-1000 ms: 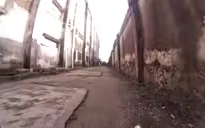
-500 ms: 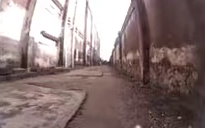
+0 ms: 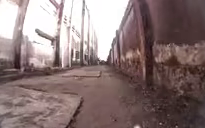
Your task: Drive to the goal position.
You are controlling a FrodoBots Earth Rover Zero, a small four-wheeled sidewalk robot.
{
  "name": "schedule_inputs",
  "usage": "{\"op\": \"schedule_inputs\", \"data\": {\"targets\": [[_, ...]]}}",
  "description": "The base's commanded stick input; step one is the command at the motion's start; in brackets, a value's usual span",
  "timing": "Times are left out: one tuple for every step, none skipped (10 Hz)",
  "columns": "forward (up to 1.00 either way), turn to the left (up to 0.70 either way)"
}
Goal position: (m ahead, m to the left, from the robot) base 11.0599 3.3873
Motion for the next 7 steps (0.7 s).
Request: {"op": "schedule_inputs", "data": {"targets": [[0.58, -0.15], [0.58, -0.38], [0.58, -0.49], [0.58, -0.42], [0.58, 0.0], [0.58, 0.0], [0.58, 0.0]]}}
